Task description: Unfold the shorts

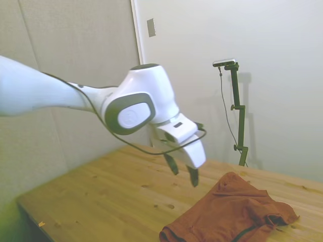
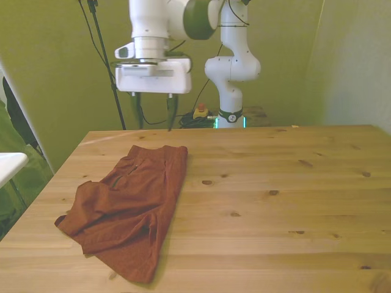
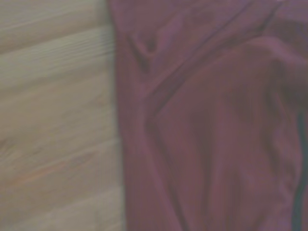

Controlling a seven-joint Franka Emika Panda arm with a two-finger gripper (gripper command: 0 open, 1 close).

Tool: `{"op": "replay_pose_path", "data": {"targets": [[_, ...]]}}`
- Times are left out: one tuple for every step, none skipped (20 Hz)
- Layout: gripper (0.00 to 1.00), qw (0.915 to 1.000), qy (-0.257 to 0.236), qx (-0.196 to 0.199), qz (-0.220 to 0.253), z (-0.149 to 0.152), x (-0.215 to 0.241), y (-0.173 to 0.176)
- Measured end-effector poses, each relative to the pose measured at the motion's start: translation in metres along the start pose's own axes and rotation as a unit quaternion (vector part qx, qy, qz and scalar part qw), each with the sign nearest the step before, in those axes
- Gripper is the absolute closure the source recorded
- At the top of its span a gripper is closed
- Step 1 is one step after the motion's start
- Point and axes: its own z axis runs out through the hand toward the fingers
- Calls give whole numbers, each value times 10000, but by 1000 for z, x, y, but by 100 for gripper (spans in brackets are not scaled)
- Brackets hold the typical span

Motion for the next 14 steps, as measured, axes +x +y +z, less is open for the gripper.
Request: {"op": "replay_pose_path", "data": {"targets": [[0, 9999, 20, 39, 101, 4, 20, 1], [0, 9998, 12, 68, 202, 9, 38, 3], [0, 9995, 4, 74, 300, 15, 56, 6], [0, 9991, 14, 65, 421, 22, 72, 11], [0, 9985, 14, 37, 538, 30, 86, 16], [0, 9979, 5, 44, 642, 38, 98, 20], [0, 9973, 1, 33, 736, 48, 109, 24], [0, 9966, -7, 28, 822, 57, 118, 26], [0, 9959, -18, 33, 906, 66, 126, 29], [0, 9952, -23, 51, 981, 74, 133, 31], [0, 9945, -21, 69, 1046, 81, 140, 33], [0, 9939, -18, 89, 1099, 87, 146, 35], [0, 9932, -18, 121, 1155, 91, 152, 36], [0, 9926, -17, 151, 1201, 95, 157, 37]]}}
